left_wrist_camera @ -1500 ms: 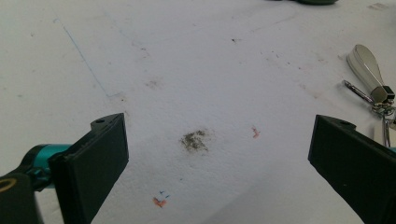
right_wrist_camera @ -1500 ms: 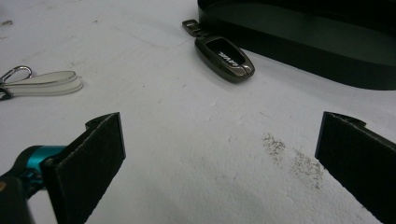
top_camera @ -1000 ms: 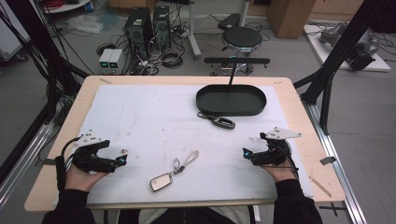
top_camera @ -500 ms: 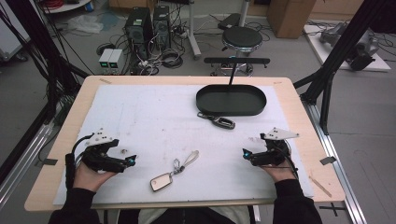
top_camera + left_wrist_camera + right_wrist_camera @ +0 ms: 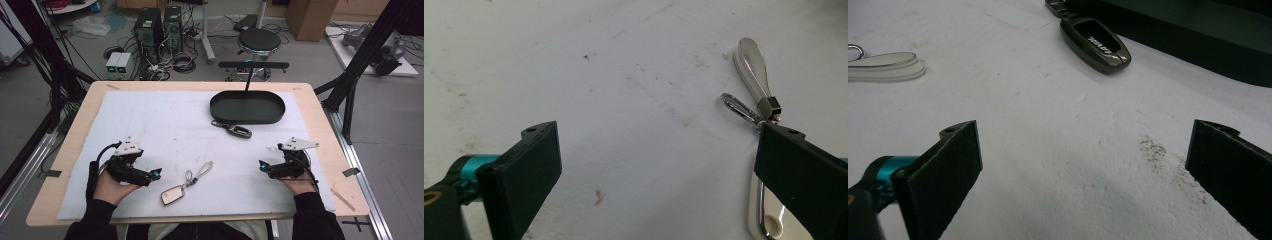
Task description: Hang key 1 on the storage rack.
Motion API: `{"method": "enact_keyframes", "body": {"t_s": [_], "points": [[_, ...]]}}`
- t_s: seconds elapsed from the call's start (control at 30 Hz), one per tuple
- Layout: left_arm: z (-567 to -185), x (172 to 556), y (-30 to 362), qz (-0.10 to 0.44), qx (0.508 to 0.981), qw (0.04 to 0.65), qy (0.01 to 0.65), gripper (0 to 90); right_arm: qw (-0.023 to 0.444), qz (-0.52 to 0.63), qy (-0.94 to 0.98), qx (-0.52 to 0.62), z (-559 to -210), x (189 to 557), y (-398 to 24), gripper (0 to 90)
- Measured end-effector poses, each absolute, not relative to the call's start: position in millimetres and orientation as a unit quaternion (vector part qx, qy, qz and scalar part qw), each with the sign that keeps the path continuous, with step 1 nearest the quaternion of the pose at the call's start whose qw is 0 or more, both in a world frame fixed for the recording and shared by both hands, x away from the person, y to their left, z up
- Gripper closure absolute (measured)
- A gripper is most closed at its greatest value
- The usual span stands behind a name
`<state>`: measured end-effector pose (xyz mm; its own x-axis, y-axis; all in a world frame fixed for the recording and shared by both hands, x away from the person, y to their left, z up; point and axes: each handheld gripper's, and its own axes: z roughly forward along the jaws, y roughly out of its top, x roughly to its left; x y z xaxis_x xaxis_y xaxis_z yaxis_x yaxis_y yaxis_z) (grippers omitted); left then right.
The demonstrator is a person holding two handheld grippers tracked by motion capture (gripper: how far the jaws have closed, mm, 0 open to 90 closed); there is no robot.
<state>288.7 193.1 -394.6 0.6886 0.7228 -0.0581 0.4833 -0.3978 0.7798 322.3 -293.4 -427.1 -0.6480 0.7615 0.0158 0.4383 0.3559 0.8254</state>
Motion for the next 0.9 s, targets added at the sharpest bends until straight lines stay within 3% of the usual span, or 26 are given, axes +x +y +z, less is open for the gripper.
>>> {"method": "enact_keyframes", "body": {"t_s": [0.5, 0.9], "points": [[-389.7, 295.8, 164.0, 0.134, 0.831, 0.404, 0.358, 5.4, 0.192, 0.427, 0.799, 0.379, -426.4, 321.8, -294.6, 0.8], [-397.5, 307.1, 116.9, 0.113, 0.867, 0.360, 0.325, 5.4, 0.192, 0.424, 0.799, 0.381, -426.9, 322.6, -295.6, 0.8]]}}
